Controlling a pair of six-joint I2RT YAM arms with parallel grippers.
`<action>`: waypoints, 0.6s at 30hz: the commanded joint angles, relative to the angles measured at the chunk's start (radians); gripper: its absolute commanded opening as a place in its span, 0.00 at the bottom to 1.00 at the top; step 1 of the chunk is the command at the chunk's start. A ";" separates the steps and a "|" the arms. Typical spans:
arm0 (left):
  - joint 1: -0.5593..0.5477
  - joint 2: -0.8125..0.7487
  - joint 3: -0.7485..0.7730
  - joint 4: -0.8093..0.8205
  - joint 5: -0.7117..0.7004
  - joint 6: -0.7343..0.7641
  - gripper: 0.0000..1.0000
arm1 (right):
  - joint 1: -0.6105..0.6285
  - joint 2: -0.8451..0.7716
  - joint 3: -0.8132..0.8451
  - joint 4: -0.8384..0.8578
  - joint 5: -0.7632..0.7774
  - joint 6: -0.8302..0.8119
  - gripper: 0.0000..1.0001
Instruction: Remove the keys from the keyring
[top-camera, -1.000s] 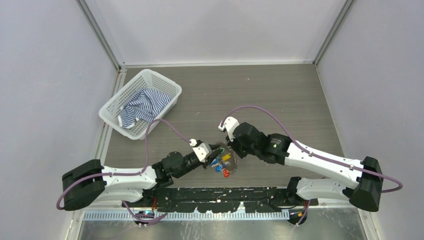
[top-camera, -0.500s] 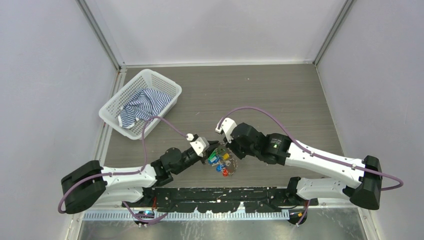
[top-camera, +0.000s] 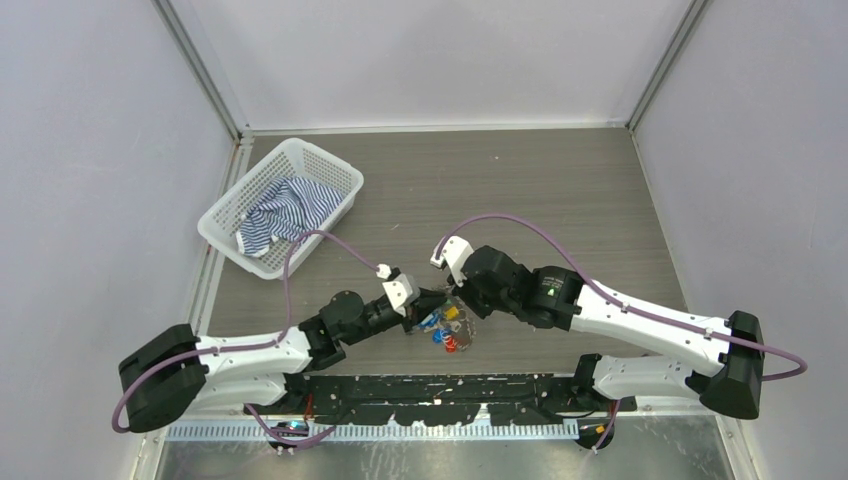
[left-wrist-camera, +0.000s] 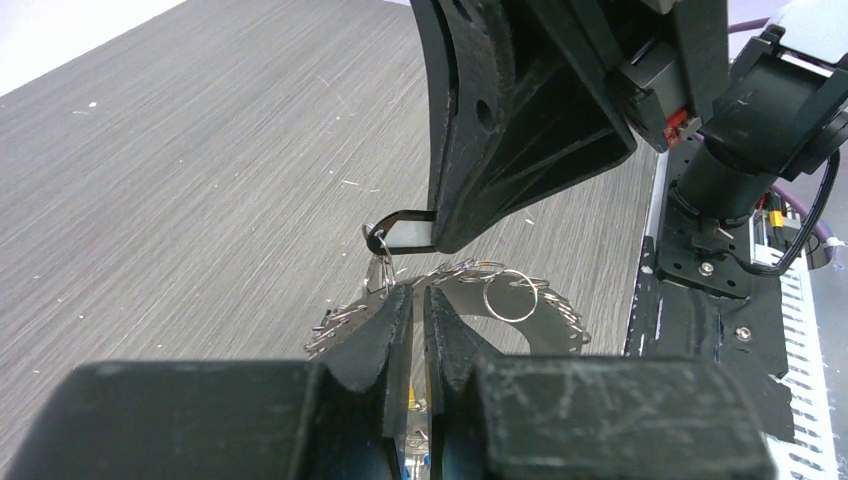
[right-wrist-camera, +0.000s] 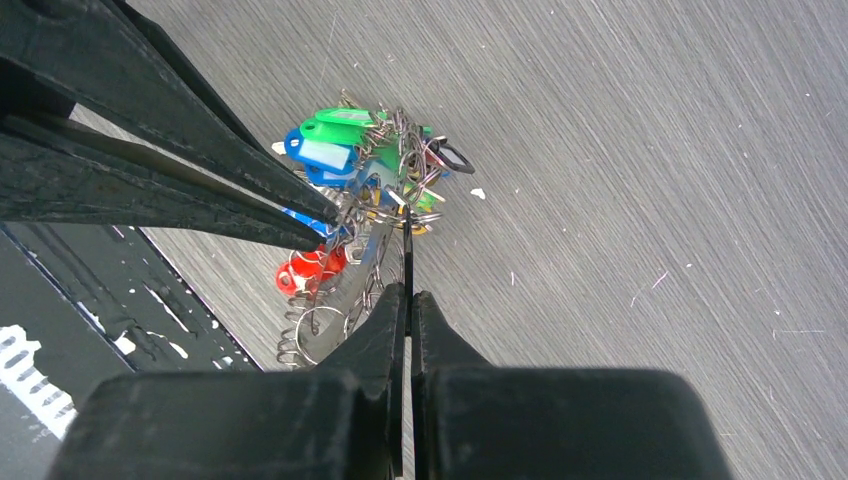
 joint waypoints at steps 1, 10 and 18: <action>0.011 -0.016 -0.001 0.011 0.004 -0.022 0.11 | 0.010 -0.026 0.060 0.037 0.022 -0.004 0.01; 0.022 0.102 0.024 0.105 0.016 -0.026 0.10 | 0.018 -0.026 0.064 0.032 0.028 -0.005 0.01; 0.032 0.125 0.019 0.169 -0.003 -0.022 0.13 | 0.019 -0.025 0.064 0.031 0.025 -0.004 0.01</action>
